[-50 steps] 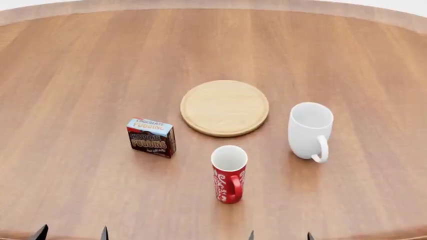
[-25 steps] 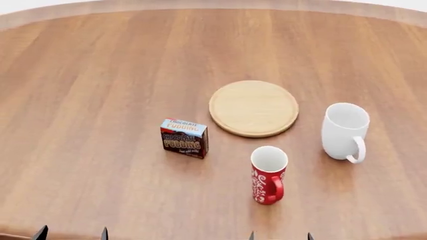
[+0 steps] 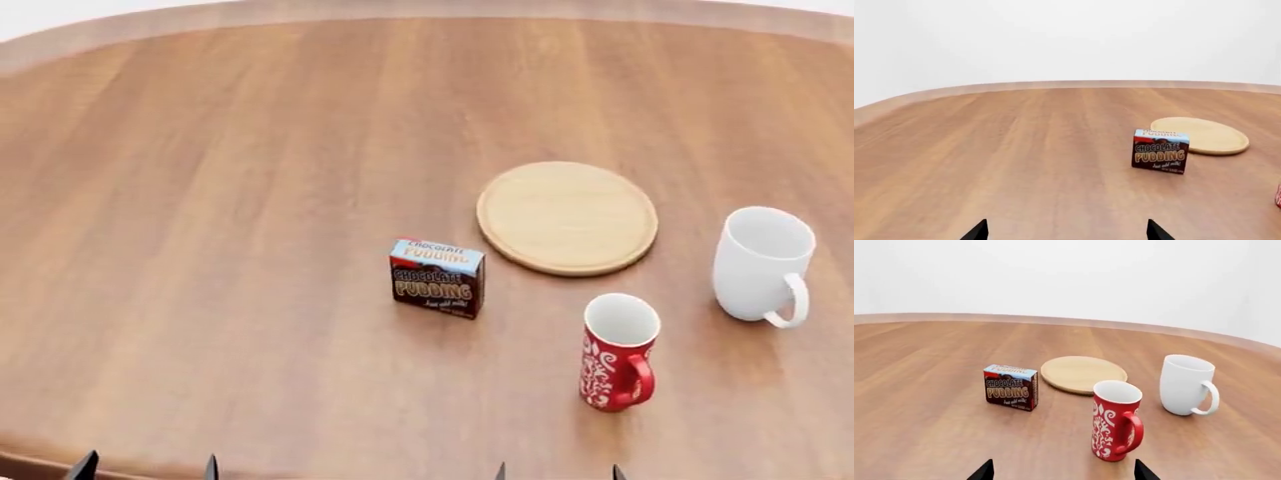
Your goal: Put the chocolate pudding to the left of the plate.
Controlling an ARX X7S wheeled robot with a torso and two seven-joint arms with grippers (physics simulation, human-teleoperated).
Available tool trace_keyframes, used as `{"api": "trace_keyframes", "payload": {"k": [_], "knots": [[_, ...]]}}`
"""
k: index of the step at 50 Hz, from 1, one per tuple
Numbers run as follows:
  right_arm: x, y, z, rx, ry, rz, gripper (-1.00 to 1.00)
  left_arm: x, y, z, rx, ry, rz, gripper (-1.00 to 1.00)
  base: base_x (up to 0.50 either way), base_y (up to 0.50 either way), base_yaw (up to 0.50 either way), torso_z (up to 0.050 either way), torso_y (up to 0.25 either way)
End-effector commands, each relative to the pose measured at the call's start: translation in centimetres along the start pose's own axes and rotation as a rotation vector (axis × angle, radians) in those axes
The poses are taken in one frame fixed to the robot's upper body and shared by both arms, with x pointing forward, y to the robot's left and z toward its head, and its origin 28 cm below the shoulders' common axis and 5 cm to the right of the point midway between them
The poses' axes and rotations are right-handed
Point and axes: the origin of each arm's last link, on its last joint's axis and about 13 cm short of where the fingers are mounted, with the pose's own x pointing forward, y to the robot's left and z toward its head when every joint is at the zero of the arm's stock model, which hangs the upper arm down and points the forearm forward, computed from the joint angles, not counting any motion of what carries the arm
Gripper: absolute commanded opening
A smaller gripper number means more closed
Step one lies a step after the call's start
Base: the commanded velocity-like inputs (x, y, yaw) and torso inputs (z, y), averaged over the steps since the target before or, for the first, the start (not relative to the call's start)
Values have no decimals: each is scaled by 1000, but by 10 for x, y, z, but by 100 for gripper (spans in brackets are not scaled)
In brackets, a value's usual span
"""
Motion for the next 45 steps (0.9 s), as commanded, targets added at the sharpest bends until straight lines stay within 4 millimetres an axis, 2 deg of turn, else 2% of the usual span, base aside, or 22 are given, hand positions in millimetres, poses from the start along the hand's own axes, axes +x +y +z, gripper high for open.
{"api": "trace_keyframes", "payload": {"k": [1, 22, 29, 34, 39, 45], "knots": [[0, 0, 0, -4, 1, 3, 100, 0, -1, 0, -1, 0, -3, 100, 0, 250, 0, 0, 0], [0, 0, 0, 5, -1, 7, 100, -1, 0, 1, 0, -3, 0, 100, 0, 251, 0, 0, 0], [0, 0, 3, 4, 17, -47, 100, -2, 0, 3, 4, 3, 11, 100, 0, 71, 0, 0, 0], [-11, 0, 17, 8, -27, -36, 100, -9, 1, 15, -5, -23, 14, 100, 0, 0, 0, 0, 0], [-31, 1, 42, -25, -117, -28, 100, -31, 0, 44, -22, -98, -4, 100, 0, 0, 0, 0, 0], [-49, 2, 61, -46, -180, -20, 100, -51, 2, 65, -20, -175, 3, 100, 0, 0, 0, 0, 0]]}}
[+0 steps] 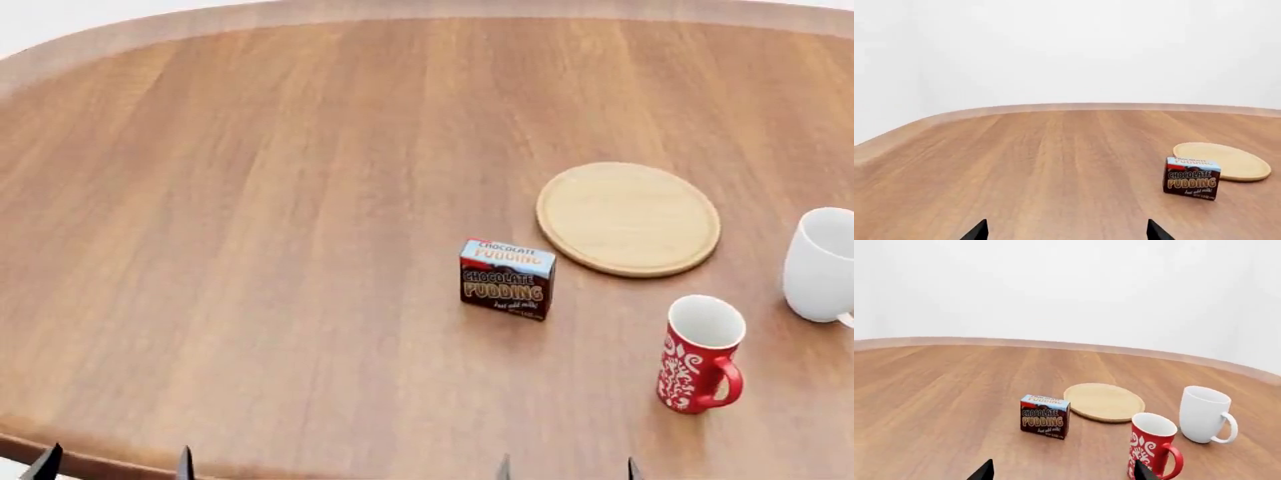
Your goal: Put the chocolate pudding to the left of the plate.
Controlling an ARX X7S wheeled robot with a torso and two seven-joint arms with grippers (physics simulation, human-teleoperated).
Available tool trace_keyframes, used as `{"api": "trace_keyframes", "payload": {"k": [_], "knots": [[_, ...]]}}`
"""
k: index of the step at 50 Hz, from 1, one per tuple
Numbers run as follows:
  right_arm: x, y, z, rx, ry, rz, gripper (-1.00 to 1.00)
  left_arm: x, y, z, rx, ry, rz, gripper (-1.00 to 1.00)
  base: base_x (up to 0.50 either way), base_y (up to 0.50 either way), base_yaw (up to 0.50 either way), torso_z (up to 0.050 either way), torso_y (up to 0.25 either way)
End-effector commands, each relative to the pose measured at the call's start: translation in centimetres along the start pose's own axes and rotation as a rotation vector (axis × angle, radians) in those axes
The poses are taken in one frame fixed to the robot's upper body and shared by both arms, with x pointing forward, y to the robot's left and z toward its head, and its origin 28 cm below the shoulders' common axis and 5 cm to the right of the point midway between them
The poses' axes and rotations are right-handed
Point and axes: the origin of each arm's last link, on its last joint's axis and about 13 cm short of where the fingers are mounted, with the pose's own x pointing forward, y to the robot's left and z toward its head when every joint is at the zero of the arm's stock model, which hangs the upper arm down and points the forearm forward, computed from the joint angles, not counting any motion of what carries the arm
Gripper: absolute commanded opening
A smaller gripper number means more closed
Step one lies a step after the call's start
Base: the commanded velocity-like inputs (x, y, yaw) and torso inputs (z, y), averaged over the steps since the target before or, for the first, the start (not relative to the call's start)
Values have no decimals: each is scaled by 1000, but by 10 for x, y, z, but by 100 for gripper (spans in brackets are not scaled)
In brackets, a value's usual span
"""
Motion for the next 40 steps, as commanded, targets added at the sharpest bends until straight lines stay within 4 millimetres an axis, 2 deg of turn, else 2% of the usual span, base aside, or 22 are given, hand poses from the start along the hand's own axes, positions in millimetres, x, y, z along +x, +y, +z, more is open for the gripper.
{"api": "trace_keyframes", "payload": {"k": [1, 5, 40], "knots": [[-25, 0, 33, -26, -99, 3, 100, -27, 0, 37, -12, -101, -1, 100, 0, 0, 0, 0, 0], [-27, 0, 35, -24, -103, 10, 100, -33, 0, 43, -7, -127, -7, 100, 0, 0, 0, 0, 0], [-25, 1, 32, -42, -94, 12, 100, -28, 0, 38, -9, -118, -16, 100, 147, 0, 0, 0, 0]]}}
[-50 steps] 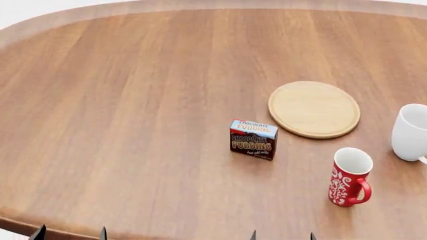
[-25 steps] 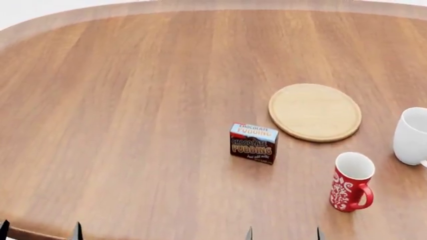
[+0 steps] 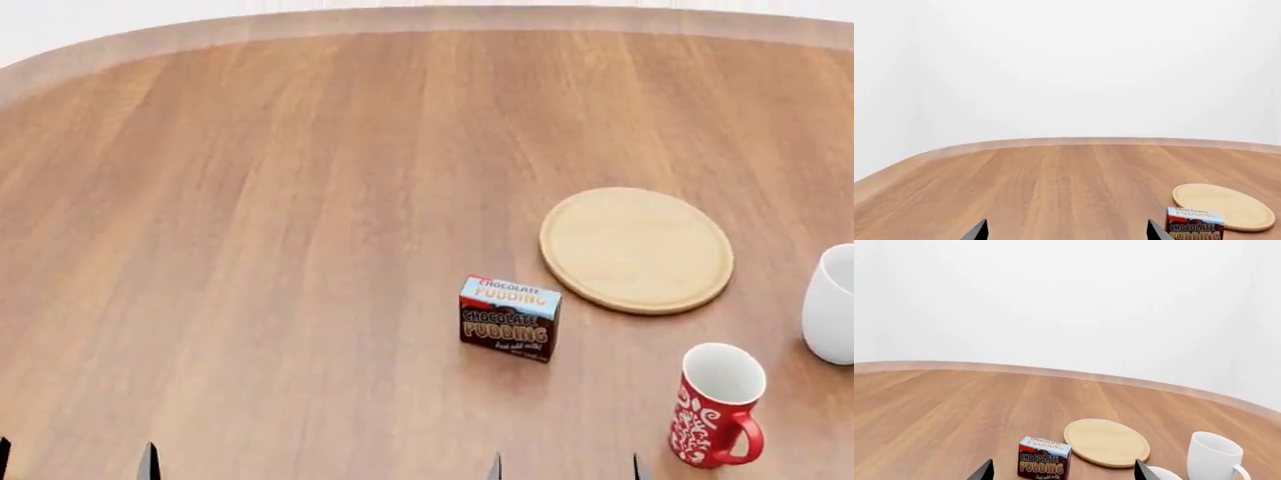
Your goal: Put the chocolate pudding to the left of the plate.
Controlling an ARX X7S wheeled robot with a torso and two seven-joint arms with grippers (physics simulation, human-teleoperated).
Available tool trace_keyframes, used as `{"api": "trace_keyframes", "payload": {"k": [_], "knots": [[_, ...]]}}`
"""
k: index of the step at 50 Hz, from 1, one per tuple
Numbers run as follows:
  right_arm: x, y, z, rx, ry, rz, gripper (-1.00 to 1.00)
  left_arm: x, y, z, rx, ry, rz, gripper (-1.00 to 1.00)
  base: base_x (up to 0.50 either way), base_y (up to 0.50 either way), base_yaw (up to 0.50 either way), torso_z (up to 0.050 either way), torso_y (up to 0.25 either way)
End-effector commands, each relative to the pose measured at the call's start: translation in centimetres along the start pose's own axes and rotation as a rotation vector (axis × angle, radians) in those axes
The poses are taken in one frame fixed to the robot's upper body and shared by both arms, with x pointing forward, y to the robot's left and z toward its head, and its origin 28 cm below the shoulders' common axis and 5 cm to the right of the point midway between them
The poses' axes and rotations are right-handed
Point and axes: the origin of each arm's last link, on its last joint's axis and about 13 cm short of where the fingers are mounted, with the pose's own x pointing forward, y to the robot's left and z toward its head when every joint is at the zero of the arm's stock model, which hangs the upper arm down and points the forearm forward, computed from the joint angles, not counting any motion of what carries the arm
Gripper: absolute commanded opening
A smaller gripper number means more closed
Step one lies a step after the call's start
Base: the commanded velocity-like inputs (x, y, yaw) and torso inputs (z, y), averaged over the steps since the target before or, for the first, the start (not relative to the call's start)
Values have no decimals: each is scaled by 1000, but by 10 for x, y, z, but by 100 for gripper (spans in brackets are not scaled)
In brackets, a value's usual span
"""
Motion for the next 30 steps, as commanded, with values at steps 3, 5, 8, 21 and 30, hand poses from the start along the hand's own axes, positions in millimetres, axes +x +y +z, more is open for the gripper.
{"api": "trace_keyframes", "payload": {"k": [3, 5, 8, 21, 30], "knots": [[-1, 0, 1, -11, -2, 0, 100, -1, 0, 1, 0, -3, -3, 100, 158, 0, 0, 0, 0], [-1, 0, 0, -19, -3, -8, 100, -1, 0, 1, -3, -3, -4, 100, 160, 0, 0, 0, 0], [-1, 0, 1, -16, -4, -9, 100, -2, 0, 2, 0, -7, 0, 100, 155, 0, 0, 0, 0], [-1, 0, 0, -19, -7, -3, 100, -1, 1, 2, 1, -5, 3, 100, 168, 0, 0, 0, 0], [-1, 0, 1, -19, -11, -8, 100, -1, 1, 1, 0, -4, 2, 100, 286, 0, 0, 0, 0]]}}
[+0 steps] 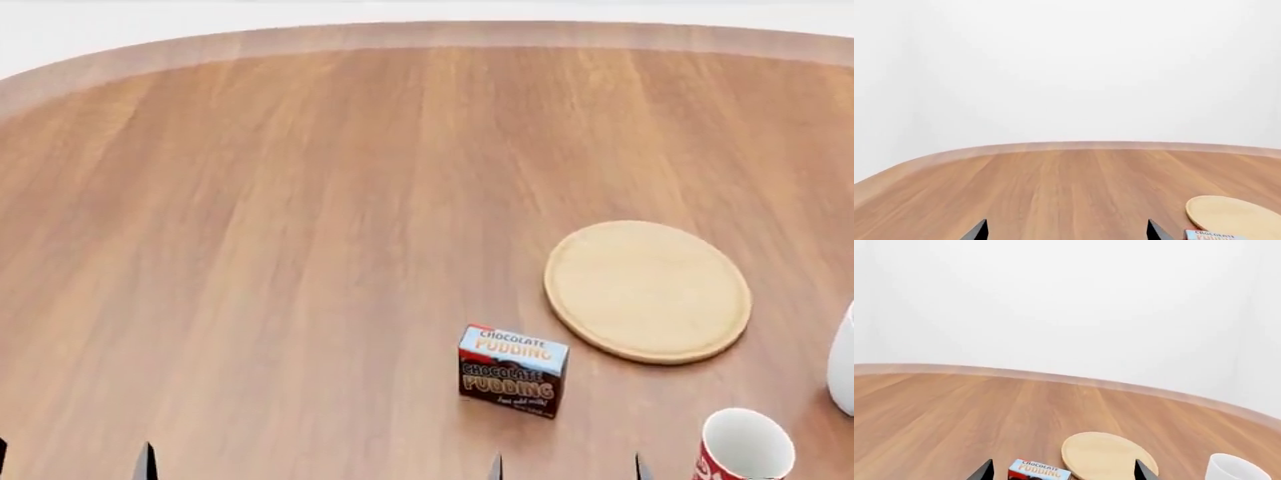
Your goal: Put the chocolate pudding to the left of the plate.
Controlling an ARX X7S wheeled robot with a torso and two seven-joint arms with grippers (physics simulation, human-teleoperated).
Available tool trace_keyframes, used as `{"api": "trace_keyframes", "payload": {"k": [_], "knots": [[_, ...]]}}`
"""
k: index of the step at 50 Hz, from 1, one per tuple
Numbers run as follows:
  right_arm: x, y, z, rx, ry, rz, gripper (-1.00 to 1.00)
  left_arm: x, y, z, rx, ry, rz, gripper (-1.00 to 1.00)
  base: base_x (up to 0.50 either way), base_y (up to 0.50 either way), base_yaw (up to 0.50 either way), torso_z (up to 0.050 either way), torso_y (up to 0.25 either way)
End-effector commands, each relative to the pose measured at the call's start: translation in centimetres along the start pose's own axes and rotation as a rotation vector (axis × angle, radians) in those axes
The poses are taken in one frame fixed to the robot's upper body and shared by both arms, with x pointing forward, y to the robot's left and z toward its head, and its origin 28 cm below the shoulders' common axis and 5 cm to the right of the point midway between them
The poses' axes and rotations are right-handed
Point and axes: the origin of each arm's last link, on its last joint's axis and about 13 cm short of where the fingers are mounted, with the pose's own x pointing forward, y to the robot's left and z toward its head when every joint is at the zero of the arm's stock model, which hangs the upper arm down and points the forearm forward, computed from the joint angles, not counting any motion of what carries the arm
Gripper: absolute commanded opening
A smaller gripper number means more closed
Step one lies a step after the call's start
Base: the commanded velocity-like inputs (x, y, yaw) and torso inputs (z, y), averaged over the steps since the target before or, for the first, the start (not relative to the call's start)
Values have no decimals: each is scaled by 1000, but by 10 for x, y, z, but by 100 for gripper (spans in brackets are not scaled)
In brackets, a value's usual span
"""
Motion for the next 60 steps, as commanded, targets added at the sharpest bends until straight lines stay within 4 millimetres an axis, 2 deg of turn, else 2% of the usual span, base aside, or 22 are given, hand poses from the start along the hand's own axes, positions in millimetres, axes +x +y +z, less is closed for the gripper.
{"api": "trace_keyframes", "payload": {"k": [1, 60], "knots": [[0, 0, 0, -2, -3, -2, 100, 0, 0, 0, 0, 0, 1, 100, 285, 0, 0, 0, 0], [0, 1, 1, -4, -3, 3, 100, 0, 0, 0, -5, 3, 4, 100, 264, 0, 0, 0, 0]]}}
